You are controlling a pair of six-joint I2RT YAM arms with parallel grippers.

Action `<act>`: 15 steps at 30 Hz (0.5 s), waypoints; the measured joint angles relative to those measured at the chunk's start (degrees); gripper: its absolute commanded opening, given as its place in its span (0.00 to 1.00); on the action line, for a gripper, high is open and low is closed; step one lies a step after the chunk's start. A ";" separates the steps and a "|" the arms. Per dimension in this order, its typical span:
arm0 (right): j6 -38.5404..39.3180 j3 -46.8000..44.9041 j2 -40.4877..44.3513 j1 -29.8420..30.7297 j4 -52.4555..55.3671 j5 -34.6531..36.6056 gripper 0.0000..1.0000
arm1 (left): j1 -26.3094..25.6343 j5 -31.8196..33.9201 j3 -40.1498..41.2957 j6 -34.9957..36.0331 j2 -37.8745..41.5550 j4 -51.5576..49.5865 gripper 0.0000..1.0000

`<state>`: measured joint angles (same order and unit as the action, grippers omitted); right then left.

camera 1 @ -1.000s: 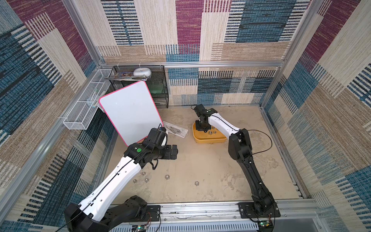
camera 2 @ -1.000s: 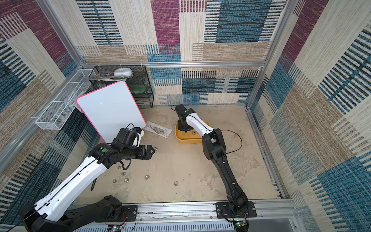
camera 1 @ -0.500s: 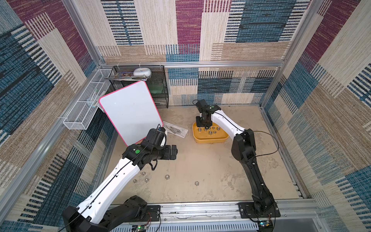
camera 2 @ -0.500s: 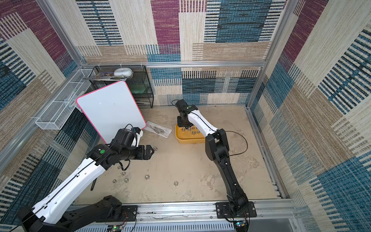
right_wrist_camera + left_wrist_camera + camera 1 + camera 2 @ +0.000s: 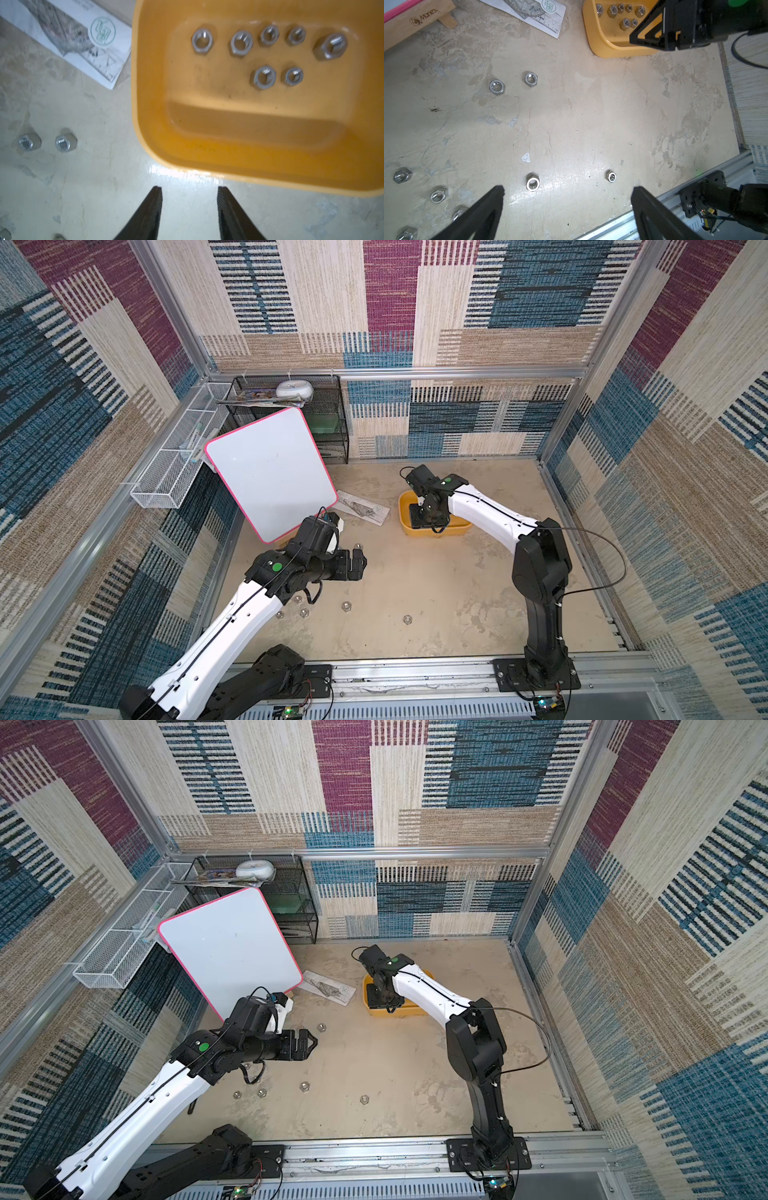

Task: Put the nuts on the desktop into the storage box
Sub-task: Place the nut in the storage box, then pick up the nut from the center of the board.

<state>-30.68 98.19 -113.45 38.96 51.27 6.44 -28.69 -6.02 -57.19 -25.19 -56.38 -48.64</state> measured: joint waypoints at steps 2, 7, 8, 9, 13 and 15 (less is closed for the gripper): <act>-1.64 -4.20 2.82 1.90 -0.90 0.13 0.49 | 0.00 -0.22 0.28 -0.11 0.66 -0.11 1.00; -6.56 -13.42 8.26 6.78 -2.97 0.15 0.50 | 0.00 -1.42 0.63 -0.13 1.07 -0.44 1.00; -7.56 -14.78 9.01 7.76 -3.19 0.17 0.50 | 0.00 -1.55 0.68 -0.13 1.14 -0.52 1.00; -8.61 -16.00 9.68 8.70 -3.30 0.15 0.50 | 0.00 -1.90 0.81 -0.15 1.27 -0.55 1.00; -12.85 -20.22 11.96 12.68 -4.48 0.26 0.50 | 0.00 -3.34 1.88 -0.37 2.40 -0.72 1.00; -15.19 -22.10 12.85 14.91 -5.11 0.39 0.51 | 0.00 -4.42 2.58 -0.92 3.10 -0.83 1.00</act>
<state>-45.87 76.09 -100.60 53.87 46.15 6.83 -28.69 -10.44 -54.61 -26.11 -53.28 -49.47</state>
